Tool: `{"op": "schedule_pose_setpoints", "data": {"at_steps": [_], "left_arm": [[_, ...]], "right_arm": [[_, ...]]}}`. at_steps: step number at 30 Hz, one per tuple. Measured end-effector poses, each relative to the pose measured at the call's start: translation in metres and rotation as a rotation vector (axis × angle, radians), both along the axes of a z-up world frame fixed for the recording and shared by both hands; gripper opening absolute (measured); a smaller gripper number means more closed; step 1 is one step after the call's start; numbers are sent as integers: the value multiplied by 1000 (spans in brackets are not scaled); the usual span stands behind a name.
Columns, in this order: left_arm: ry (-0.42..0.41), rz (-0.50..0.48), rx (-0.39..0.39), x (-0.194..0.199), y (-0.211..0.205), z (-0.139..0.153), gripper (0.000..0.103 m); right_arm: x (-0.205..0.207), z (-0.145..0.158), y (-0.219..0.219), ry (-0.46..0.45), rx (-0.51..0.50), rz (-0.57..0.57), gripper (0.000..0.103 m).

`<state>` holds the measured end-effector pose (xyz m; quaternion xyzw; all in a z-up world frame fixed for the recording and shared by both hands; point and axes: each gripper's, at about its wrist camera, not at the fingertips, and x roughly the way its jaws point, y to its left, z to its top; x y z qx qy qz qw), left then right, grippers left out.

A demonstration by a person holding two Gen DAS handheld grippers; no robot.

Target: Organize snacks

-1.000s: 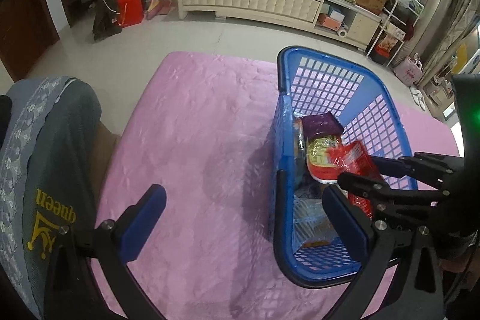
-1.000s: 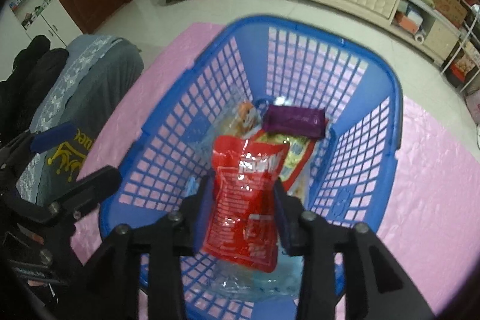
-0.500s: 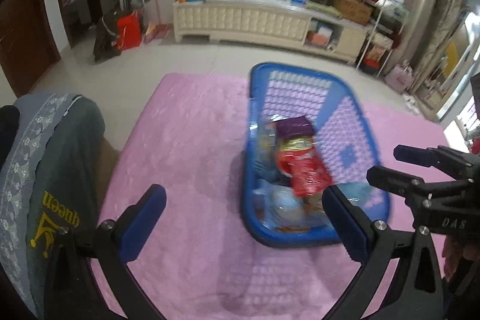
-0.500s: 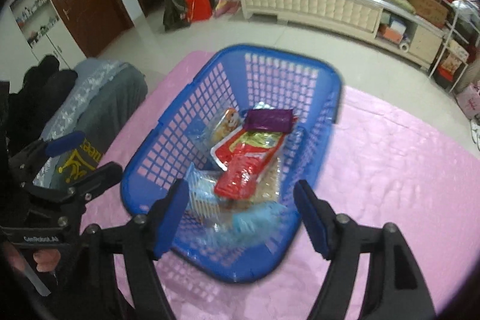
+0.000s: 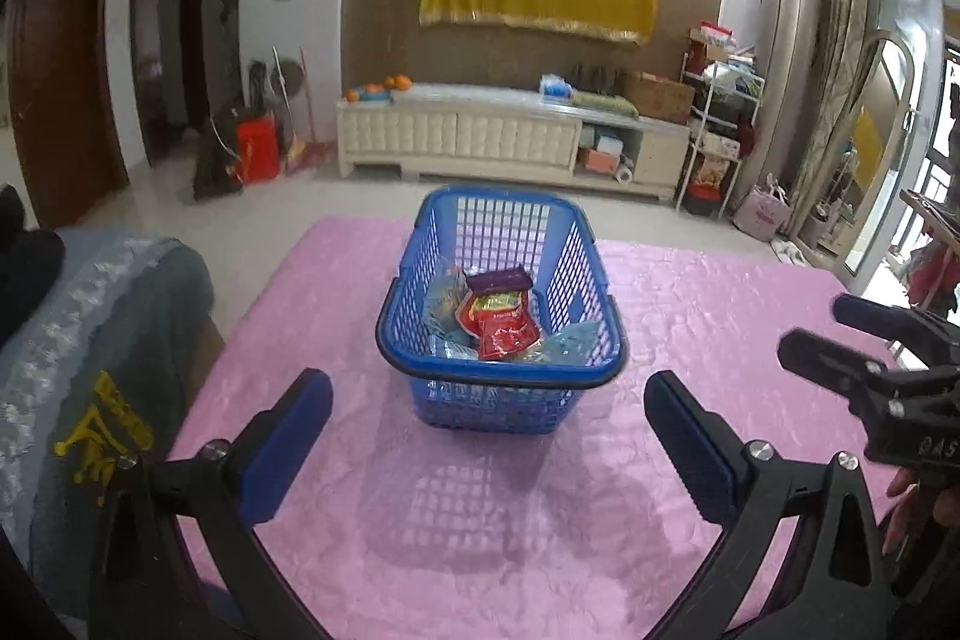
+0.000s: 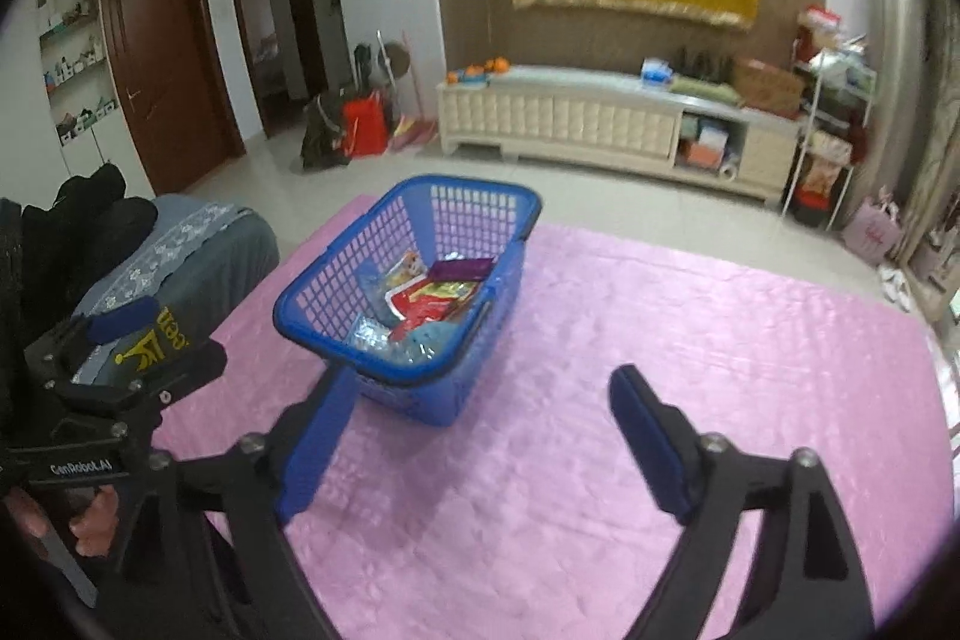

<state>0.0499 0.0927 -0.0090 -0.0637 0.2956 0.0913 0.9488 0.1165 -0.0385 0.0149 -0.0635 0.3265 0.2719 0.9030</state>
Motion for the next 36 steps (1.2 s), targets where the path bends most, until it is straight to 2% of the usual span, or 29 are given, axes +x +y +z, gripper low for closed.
{"op": "schedule_pose_setpoints", "data": {"at_steps": [2, 6, 11, 14, 20, 24, 36], "left_arm": [[-49, 5, 1, -17, -10, 7, 103], [-82, 21, 51, -34, -28, 15, 103], [-137, 1, 29, -62, -44, 22, 103], [-141, -9, 54, -73, -55, 24, 103], [-135, -50, 54, -86, -72, 24, 103], [-139, -49, 88, -91, -84, 26, 103], [-123, -45, 69, -90, -83, 22, 103]], "right_arm": [[-12, 1, -12, -34, 10, -34, 103], [-39, 5, -37, -106, 26, -127, 103], [-69, 11, -58, -150, 72, -167, 103], [-87, 16, -66, -204, 97, -201, 103], [-109, 16, -73, -214, 125, -179, 103], [-119, 14, -77, -217, 148, -172, 103], [-129, 11, -74, -224, 135, -156, 103]]}}
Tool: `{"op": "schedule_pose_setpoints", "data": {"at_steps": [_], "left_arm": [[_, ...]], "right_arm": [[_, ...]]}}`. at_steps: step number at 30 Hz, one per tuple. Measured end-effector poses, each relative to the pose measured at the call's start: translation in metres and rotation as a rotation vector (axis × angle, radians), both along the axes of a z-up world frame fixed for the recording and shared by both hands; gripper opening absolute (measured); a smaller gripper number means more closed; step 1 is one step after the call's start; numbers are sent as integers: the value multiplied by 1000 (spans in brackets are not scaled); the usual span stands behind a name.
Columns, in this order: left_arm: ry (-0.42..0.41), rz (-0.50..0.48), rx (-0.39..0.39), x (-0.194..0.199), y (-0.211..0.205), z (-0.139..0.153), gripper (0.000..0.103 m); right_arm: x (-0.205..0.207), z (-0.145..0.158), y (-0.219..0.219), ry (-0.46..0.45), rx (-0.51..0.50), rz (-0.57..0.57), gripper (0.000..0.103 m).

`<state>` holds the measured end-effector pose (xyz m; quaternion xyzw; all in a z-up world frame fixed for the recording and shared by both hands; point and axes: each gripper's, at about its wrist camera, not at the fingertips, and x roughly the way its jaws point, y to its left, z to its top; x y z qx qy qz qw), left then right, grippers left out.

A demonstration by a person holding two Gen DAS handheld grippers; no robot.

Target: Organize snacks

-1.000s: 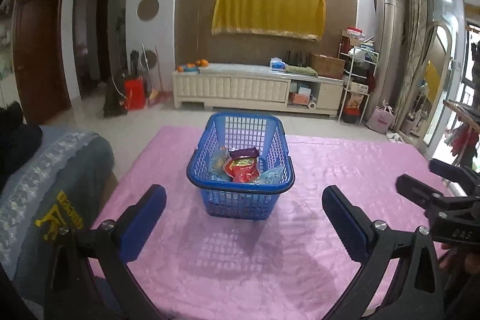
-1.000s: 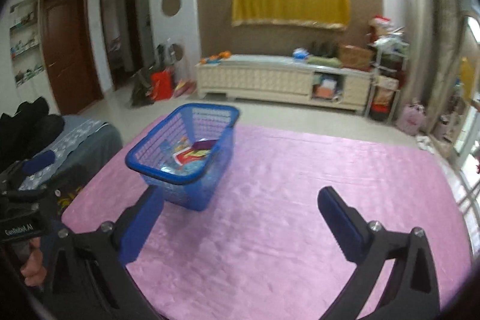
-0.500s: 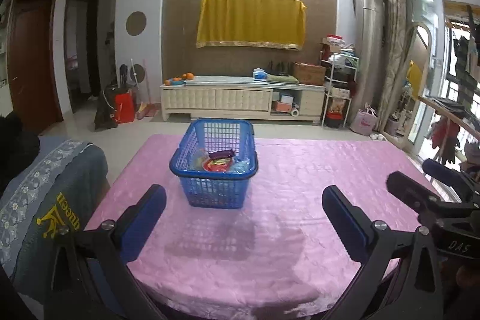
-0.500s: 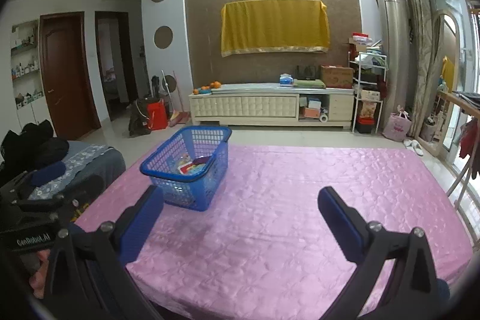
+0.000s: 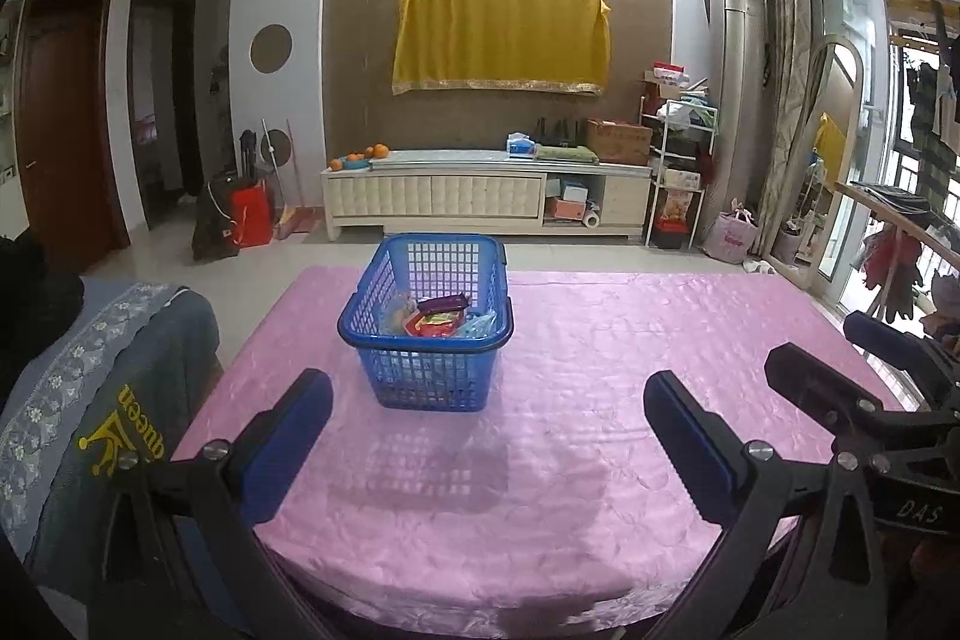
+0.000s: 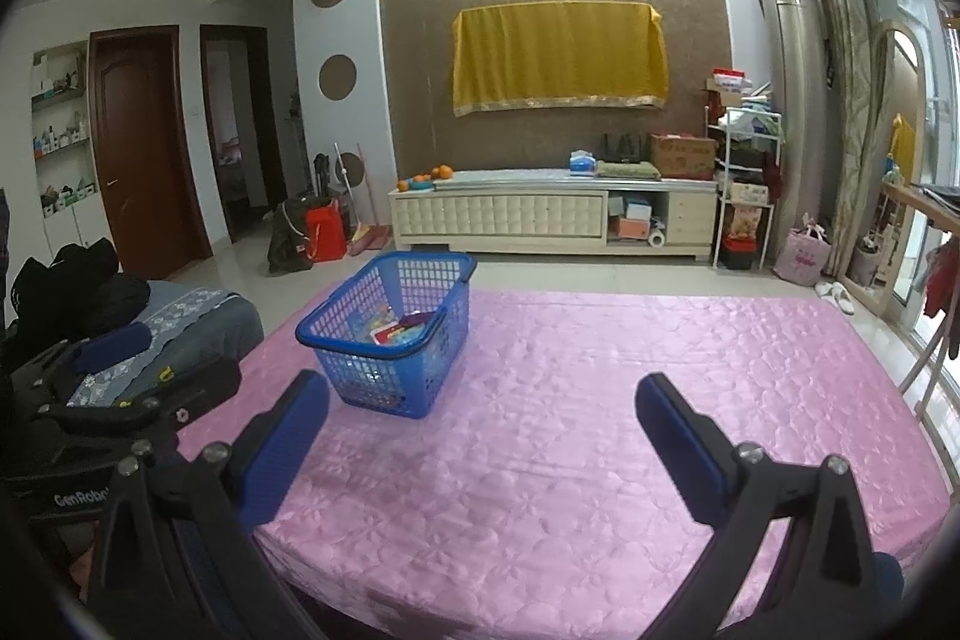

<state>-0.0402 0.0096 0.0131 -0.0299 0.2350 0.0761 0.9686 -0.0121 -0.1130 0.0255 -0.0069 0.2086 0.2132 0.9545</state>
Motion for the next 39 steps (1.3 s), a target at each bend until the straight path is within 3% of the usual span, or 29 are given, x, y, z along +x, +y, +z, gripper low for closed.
{"op": "schedule_pose_setpoints", "data": {"at_steps": [8, 39], "left_arm": [[20, -4, -67, 0, 7, -6, 103], [32, 15, -46, -2, 3, -1, 103]], "right_arm": [[4, -3, 0, 16, -1, 2, 103], [8, -4, 3, 60, -3, 3, 103]]}}
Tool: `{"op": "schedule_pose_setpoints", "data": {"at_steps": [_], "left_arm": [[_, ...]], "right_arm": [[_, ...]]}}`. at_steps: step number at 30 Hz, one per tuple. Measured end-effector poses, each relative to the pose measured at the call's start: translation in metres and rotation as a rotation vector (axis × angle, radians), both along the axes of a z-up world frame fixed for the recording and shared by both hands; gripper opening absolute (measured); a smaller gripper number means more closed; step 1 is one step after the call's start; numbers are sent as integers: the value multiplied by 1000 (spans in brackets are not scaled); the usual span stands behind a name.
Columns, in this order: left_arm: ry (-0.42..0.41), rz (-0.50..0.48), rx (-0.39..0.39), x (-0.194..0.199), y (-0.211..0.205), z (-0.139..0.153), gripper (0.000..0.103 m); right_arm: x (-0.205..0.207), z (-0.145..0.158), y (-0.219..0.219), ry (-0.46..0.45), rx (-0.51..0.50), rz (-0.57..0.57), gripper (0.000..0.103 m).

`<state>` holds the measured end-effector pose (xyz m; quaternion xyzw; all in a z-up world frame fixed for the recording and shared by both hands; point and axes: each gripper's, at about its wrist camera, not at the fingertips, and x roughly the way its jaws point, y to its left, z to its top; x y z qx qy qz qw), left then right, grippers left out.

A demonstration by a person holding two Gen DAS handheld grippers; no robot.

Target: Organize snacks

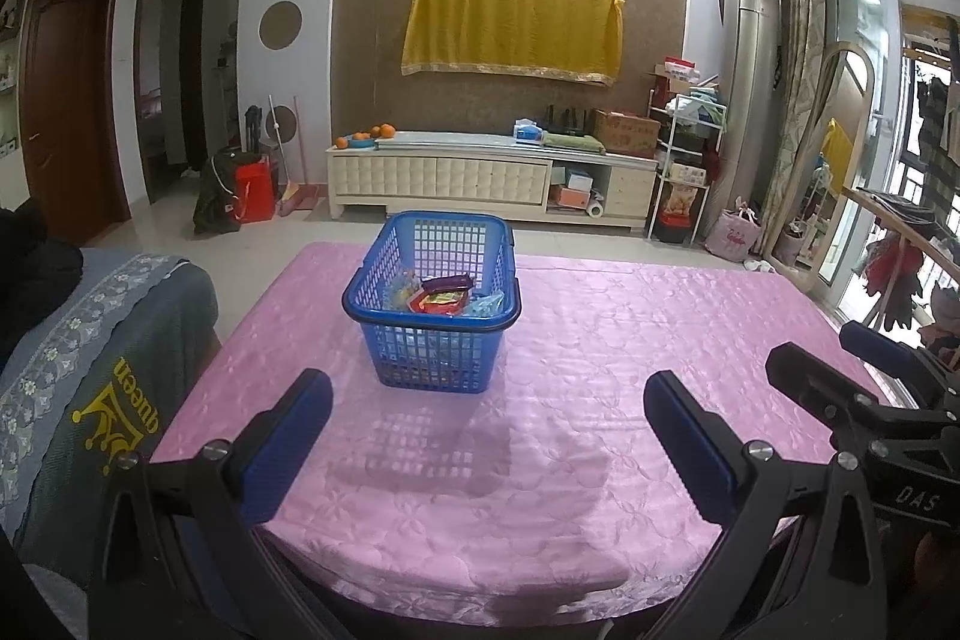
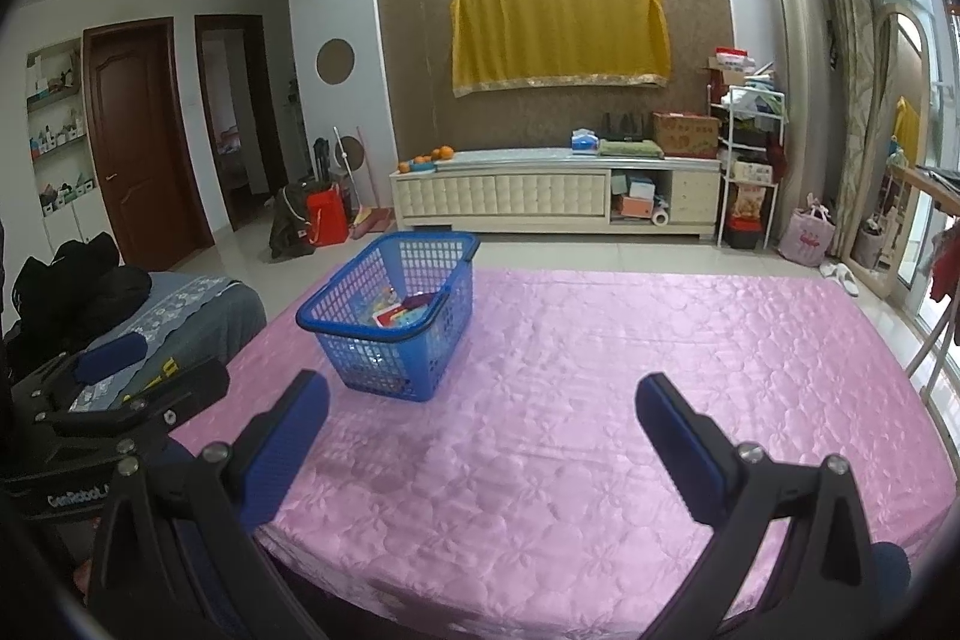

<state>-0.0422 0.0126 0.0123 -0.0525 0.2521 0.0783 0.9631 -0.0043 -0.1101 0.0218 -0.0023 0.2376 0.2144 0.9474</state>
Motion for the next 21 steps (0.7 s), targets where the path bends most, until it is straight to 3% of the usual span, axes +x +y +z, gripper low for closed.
{"op": "schedule_pose_setpoints", "data": {"at_steps": [21], "left_arm": [[7, -9, 5, -3, -4, 2, 103]], "right_arm": [[1, -1, 0, 28, 5, 4, 103]]}}
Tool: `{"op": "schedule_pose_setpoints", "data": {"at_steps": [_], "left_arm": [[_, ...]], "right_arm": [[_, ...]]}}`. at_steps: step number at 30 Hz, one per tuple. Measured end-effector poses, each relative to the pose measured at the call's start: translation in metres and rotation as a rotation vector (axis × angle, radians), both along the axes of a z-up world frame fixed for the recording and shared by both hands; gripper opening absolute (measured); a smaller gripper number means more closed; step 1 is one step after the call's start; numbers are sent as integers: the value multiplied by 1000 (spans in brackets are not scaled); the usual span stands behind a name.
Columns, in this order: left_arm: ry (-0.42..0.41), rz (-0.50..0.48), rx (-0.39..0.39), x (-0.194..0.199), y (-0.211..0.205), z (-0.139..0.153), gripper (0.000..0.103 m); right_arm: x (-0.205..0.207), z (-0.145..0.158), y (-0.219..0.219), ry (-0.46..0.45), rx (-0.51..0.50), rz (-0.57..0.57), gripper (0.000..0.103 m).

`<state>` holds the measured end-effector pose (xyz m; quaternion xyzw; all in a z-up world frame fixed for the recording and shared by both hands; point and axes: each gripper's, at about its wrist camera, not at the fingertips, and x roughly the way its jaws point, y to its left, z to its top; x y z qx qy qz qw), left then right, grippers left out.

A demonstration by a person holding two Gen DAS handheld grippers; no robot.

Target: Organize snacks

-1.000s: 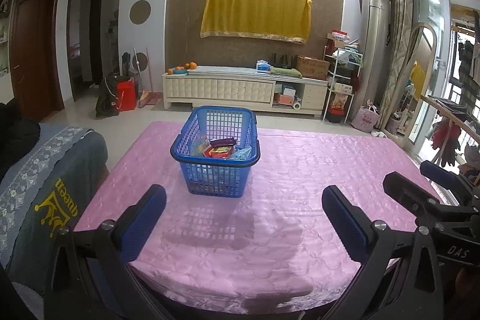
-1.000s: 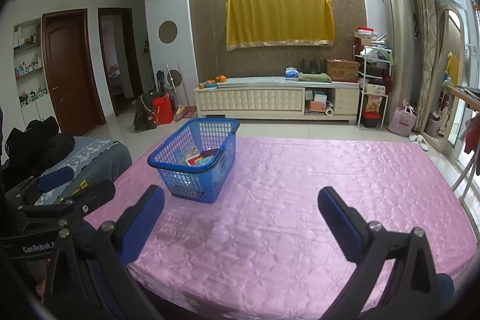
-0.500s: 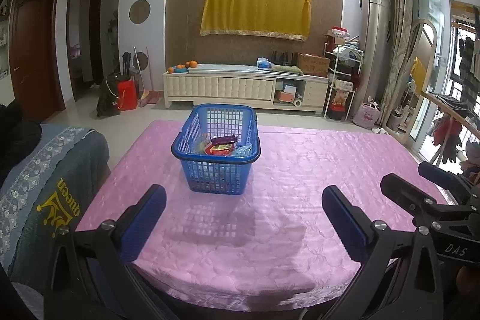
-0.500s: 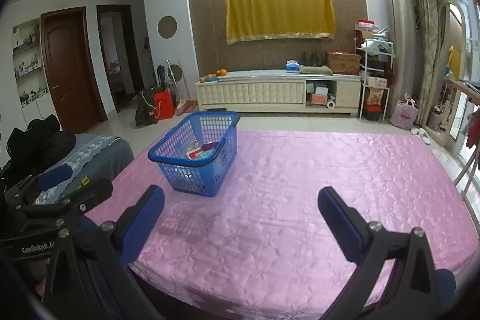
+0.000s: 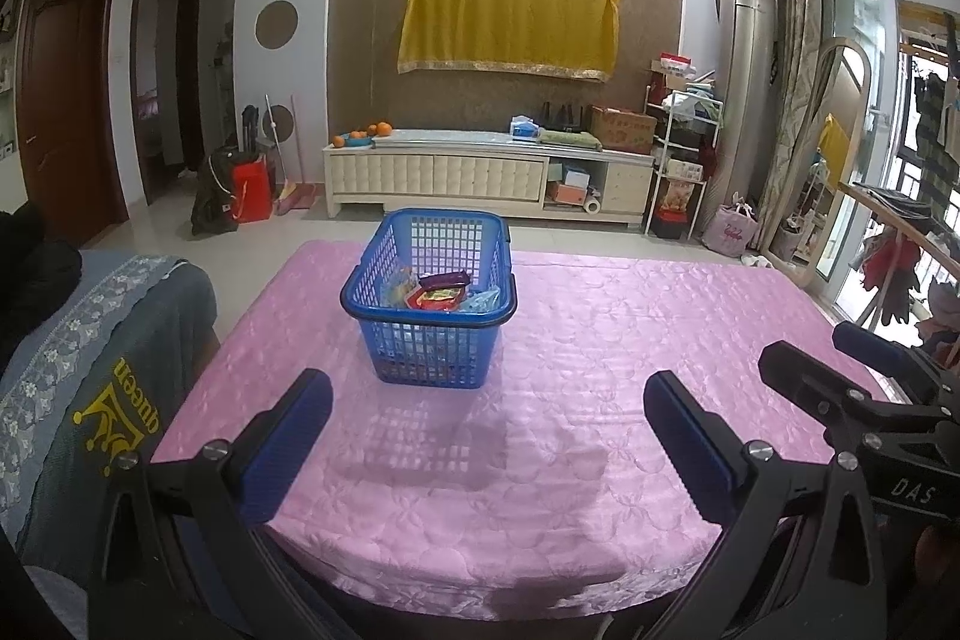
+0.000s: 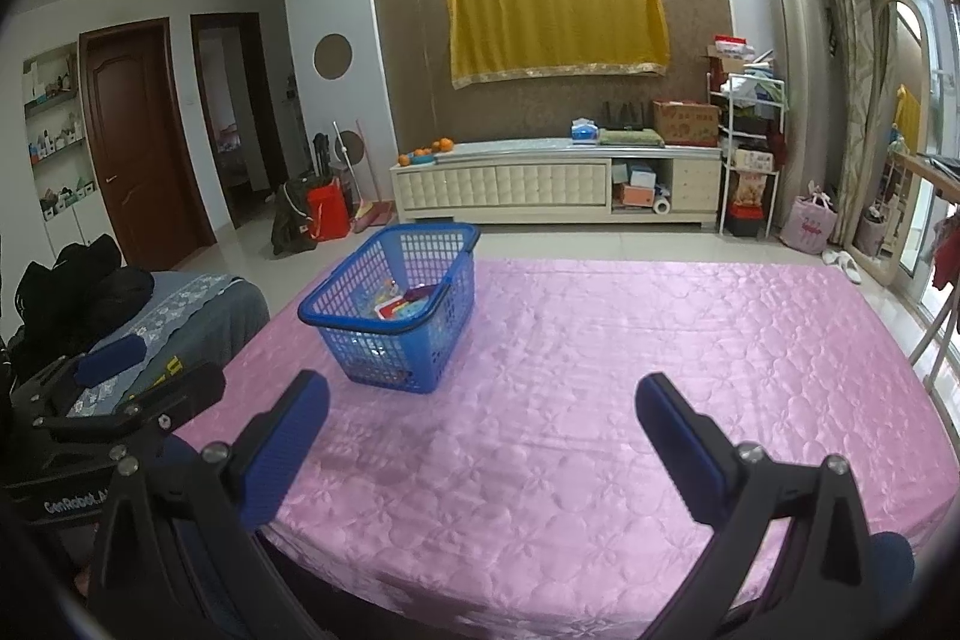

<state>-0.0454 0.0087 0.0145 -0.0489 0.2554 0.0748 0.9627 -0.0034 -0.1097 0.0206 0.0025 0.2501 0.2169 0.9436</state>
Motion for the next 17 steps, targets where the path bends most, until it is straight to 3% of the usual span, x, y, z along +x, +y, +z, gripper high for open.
{"op": "schedule_pose_setpoints", "data": {"at_steps": [17], "left_arm": [[6, 4, -28, -1, 3, -3, 103]], "right_arm": [[-6, 0, 5, 10, -3, -1, 103]]}}
